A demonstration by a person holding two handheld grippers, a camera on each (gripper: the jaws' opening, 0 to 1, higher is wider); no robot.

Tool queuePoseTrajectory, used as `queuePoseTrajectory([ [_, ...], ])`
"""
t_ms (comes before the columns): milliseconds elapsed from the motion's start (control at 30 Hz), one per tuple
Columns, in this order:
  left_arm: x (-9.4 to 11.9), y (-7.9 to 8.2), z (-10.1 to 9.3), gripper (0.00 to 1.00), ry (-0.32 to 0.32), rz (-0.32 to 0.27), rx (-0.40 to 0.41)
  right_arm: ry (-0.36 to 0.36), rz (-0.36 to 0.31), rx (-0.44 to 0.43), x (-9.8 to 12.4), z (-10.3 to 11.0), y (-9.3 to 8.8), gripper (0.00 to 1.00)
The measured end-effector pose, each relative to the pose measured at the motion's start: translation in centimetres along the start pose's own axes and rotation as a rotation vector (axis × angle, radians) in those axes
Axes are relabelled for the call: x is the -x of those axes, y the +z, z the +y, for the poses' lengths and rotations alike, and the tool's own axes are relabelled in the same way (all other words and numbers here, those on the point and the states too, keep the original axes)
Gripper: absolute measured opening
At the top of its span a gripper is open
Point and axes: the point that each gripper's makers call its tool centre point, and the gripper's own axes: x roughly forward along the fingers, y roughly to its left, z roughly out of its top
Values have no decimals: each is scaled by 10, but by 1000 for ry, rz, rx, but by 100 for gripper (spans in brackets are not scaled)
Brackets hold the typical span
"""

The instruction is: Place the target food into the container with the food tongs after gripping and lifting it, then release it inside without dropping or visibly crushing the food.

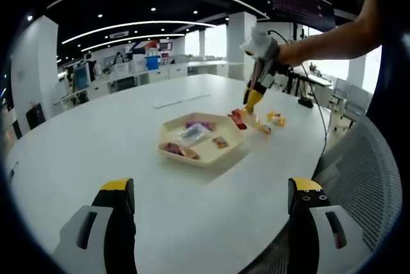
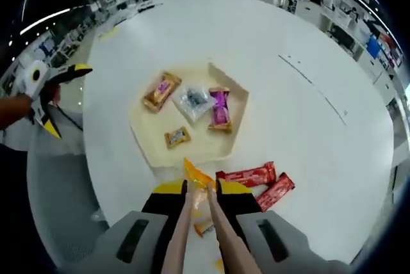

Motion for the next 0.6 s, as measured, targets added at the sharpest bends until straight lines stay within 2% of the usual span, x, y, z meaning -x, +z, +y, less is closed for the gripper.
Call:
queuePoseTrajectory([
  [600, 1, 2, 1, 96, 7, -10, 3, -27, -27, 94, 27, -11, 41, 17],
])
